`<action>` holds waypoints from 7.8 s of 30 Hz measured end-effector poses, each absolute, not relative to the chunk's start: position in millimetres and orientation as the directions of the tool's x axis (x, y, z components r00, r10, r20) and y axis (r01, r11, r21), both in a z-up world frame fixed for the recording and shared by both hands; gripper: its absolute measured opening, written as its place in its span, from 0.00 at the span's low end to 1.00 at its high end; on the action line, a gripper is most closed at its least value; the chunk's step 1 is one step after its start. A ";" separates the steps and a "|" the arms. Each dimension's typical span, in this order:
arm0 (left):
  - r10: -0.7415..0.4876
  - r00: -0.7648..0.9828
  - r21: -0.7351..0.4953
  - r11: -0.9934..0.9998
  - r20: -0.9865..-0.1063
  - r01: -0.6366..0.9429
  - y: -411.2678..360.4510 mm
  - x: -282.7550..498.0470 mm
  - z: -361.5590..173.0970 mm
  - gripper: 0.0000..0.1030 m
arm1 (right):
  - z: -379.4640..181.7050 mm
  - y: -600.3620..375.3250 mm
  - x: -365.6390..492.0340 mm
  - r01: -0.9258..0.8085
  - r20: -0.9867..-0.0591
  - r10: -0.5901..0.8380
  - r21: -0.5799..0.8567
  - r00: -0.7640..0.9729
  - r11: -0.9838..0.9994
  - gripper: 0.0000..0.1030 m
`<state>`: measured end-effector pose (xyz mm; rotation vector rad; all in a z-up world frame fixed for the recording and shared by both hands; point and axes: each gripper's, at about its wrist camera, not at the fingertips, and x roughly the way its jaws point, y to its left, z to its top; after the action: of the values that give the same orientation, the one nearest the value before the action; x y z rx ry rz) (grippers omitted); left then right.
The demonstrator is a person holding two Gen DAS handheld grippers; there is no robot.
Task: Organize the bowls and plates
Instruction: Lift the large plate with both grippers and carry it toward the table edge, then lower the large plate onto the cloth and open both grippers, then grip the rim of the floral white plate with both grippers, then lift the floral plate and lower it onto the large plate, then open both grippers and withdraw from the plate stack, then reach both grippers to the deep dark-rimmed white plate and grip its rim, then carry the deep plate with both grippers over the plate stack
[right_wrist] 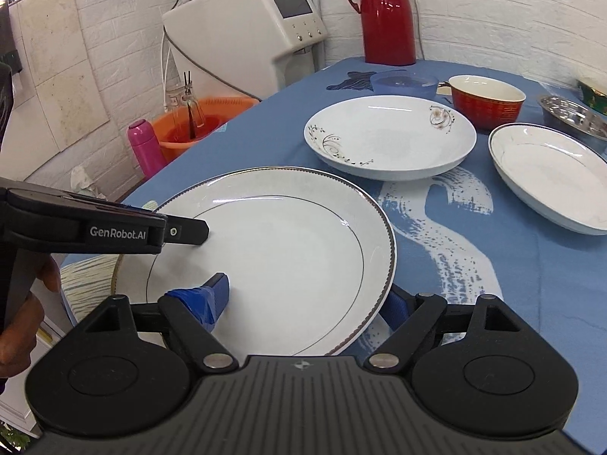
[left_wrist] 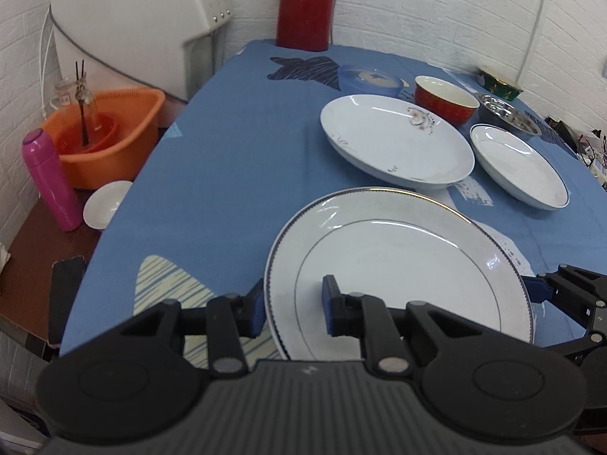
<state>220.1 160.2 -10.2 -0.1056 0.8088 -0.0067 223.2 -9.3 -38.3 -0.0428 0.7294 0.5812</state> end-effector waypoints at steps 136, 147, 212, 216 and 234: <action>-0.058 0.767 -0.084 0.996 -0.639 0.005 161.4 206.4 -1.0 0.23 | -22.4 -15.0 214.1 -0.419 -0.546 0.448 0.187 0.708 0.889 0.66; -0.122 0.776 -0.185 0.983 -0.619 0.008 181.8 197.9 -12.1 0.43 | -29.6 -11.4 204.6 -0.465 -0.553 0.499 0.214 0.667 0.859 0.65; -0.377 0.421 -0.303 0.924 -0.825 0.233 -15.2 461.5 -10.8 0.70 | -43.8 -208.5 380.4 -0.120 -0.673 0.144 0.082 0.726 0.989 0.73; -0.372 0.433 -0.293 0.926 -0.821 0.238 -16.0 460.1 -11.1 0.70 | -38.2 -204.9 389.6 -0.135 -0.717 0.149 0.078 0.681 0.988 0.73; -0.304 0.472 -0.173 0.938 -0.828 0.301 -29.4 451.6 -10.2 0.31 | -35.1 -194.7 384.1 -0.248 -0.700 0.276 0.144 0.659 0.958 0.60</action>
<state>451.6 -29.4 -10.2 -0.0034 1.0142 -0.3704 384.1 -194.7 -35.1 0.0370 0.7984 0.2964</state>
